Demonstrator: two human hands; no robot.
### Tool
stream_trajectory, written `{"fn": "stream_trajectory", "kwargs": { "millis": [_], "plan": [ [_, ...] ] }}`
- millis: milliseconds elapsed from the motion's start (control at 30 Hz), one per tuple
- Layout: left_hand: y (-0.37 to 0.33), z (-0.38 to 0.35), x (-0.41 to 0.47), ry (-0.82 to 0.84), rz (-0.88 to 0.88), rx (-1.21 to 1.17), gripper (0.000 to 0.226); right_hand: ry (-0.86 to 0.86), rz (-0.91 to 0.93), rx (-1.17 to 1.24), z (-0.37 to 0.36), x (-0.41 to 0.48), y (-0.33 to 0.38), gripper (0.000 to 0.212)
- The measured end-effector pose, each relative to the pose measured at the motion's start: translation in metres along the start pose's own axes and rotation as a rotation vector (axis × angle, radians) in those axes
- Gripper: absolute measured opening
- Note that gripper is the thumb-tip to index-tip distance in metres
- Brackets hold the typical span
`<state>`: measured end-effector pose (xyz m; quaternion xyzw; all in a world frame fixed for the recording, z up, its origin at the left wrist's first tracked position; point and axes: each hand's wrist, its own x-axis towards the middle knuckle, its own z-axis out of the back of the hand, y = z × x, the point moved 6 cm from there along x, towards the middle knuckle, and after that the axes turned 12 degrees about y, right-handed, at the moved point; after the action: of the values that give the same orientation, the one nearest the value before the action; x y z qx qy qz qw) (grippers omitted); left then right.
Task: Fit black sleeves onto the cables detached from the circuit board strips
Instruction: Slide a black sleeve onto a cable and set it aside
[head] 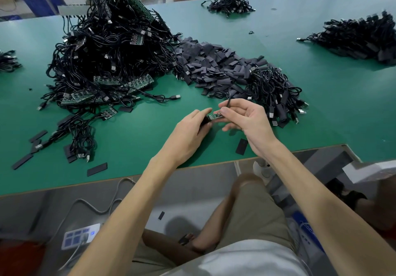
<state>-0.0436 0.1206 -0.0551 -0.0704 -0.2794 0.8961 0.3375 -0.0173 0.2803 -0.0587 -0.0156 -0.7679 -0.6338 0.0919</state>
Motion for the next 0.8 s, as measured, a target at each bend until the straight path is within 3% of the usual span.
{"fn": "stream_trajectory", "kwargs": {
  "millis": [567, 800],
  "plan": [
    [-0.0083, -0.0032, -0.0007, 0.064, 0.018, 0.074, 0.024, -0.025, 0.044, -0.085, 0.0045, 0.0008, 0.0011, 0.016],
    [-0.0053, -0.0049, -0.0013, 0.078, 0.046, 0.096, 0.043, -0.057, 0.037, -0.136, 0.0065, 0.0001, 0.0003, 0.013]
  ]
}}
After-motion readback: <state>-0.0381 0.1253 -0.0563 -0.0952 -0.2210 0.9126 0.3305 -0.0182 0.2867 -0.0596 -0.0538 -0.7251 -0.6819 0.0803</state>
